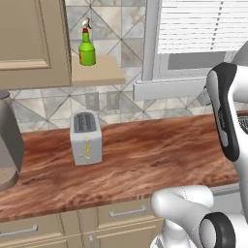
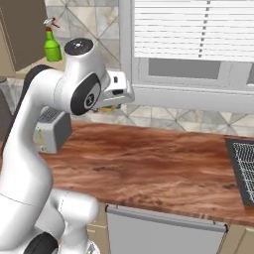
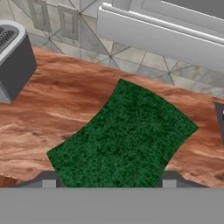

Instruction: Locate and retrieve the sponge and spray from the cabinet. Place them next to the sink.

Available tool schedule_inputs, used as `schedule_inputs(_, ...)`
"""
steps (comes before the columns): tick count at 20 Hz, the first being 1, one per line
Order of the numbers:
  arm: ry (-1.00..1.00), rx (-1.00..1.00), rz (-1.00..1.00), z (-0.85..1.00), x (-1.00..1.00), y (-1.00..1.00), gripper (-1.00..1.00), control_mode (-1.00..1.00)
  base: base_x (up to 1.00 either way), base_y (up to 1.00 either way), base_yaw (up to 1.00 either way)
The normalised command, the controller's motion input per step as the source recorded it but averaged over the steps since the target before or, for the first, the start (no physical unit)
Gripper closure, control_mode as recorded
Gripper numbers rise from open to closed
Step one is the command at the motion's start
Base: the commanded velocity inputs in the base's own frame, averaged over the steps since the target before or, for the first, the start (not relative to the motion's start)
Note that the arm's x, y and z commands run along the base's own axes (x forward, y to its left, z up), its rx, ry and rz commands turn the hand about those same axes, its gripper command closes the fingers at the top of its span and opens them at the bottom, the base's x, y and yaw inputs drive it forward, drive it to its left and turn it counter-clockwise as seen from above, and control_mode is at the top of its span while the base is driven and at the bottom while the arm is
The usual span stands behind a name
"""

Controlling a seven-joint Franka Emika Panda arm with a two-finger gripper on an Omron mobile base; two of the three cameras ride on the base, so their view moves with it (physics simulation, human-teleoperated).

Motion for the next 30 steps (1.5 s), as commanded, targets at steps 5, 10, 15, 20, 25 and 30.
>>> schedule_inputs(5,0.00,0.00,0.00,0.00,0.00,0.00,1.00,1.00,0.08,-0.64,0.00)
schedule_inputs(10,0.00,0.00,0.00,0.00,0.00,0.00,1.00,1.00,0.14,-0.62,0.00)
schedule_inputs(15,0.00,0.00,0.00,0.00,0.00,0.00,1.00,1.00,0.19,-0.47,0.00)
schedule_inputs(20,0.00,0.00,0.00,0.00,0.00,0.00,1.00,1.00,0.28,-0.39,0.00)
schedule_inputs(25,0.00,0.00,0.00,0.00,0.00,0.00,1.00,1.00,0.34,-0.33,0.00)
schedule_inputs(30,0.00,0.00,0.00,0.00,0.00,0.00,1.00,1.00,0.34,-0.29,0.00)
